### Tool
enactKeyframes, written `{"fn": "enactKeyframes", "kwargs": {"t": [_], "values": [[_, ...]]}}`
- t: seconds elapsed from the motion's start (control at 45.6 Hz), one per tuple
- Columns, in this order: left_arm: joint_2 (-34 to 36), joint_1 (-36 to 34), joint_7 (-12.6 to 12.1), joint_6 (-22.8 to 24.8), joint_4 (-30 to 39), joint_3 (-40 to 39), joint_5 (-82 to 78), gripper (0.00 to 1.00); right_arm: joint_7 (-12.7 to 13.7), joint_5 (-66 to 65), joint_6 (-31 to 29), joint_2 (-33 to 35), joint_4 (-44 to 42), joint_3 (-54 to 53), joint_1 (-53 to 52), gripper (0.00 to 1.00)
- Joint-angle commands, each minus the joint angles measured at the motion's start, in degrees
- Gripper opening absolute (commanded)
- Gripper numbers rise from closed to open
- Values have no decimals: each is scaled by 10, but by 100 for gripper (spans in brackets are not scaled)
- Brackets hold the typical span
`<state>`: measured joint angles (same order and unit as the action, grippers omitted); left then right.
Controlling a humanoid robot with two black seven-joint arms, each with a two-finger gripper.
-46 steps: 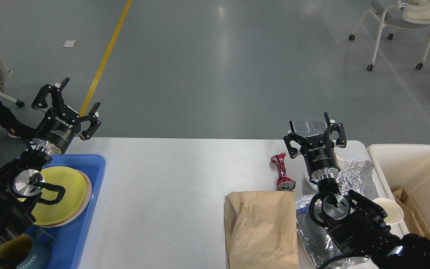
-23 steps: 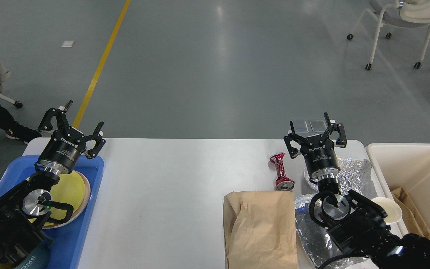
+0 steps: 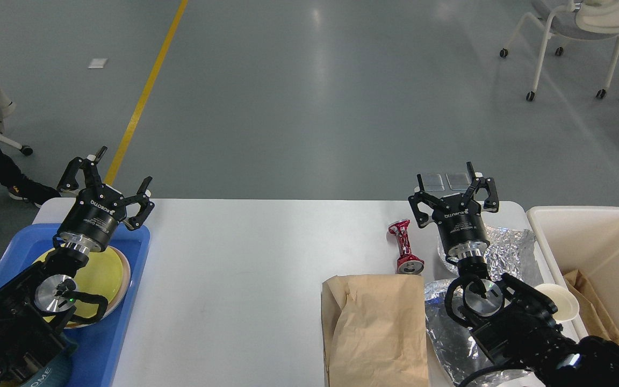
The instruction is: Tidy desktop
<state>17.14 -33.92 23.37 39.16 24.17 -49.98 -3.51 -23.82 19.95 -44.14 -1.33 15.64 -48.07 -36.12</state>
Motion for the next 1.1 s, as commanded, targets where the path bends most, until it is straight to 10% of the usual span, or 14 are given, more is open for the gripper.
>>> {"fn": "enactKeyframes", "kwargs": {"t": [0.0,1.075], "values": [[1,1,0,0,0,0,0,100,0,0,-1,0,0,0,0,100],[0,0,0,0,0,0,0,100,1,0,1,-2,22,-5,-40,100]]}}
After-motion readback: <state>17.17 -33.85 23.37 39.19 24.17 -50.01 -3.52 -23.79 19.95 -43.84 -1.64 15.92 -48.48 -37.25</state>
